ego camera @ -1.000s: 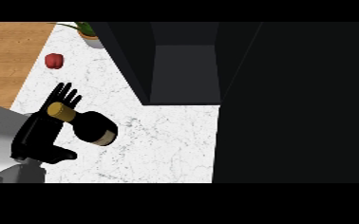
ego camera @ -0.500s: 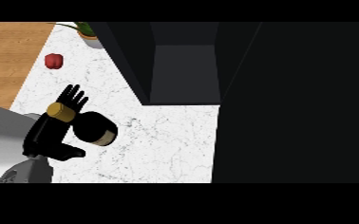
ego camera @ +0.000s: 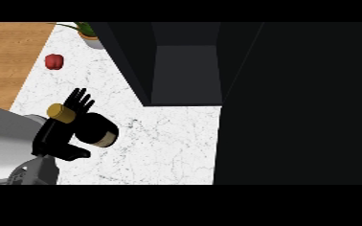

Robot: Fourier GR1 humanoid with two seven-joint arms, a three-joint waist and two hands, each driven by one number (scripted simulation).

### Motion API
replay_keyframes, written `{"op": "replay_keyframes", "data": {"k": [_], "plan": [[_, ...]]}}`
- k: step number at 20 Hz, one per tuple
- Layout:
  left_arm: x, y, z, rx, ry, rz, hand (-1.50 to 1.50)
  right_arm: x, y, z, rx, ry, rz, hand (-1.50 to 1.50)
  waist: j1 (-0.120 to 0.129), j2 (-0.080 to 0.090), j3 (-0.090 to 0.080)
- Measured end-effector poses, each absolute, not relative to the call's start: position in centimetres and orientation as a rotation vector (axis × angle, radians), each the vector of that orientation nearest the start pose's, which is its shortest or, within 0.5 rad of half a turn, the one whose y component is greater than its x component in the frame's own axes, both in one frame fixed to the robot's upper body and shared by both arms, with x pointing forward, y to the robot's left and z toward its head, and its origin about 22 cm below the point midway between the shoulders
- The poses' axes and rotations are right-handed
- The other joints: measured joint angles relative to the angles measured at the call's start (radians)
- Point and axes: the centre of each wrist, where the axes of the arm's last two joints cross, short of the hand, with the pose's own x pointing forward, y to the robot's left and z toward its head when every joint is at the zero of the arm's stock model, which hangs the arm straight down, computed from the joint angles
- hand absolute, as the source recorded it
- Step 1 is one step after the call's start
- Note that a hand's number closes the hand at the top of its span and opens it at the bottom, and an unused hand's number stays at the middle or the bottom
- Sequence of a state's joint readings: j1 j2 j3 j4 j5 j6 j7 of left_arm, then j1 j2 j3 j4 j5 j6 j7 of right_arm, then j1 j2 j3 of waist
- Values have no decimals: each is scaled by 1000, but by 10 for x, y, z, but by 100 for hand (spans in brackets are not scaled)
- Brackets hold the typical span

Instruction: Pick up the wine, place it into the cabinet and close the cabinet

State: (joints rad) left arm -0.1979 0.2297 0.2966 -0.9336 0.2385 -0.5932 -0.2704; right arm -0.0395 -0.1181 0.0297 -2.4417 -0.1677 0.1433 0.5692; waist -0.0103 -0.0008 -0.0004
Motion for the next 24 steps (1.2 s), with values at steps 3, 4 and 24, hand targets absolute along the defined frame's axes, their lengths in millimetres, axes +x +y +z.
{"op": "replay_keyframes", "data": {"k": [3, 4, 24], "plan": [[263, 343, -79, -376, -1499, 29, -150, 160, -221, 200, 184, -1885, 304, -150, 0, 0, 0], [265, 343, -79, -378, -1499, 34, -150, 160, -221, 201, 185, -1886, 306, -150, 0, 0, 0], [257, 329, -91, -428, -1590, 3, 150, 157, -220, 210, 170, -1884, 280, -150, 7, -4, 2]]}}
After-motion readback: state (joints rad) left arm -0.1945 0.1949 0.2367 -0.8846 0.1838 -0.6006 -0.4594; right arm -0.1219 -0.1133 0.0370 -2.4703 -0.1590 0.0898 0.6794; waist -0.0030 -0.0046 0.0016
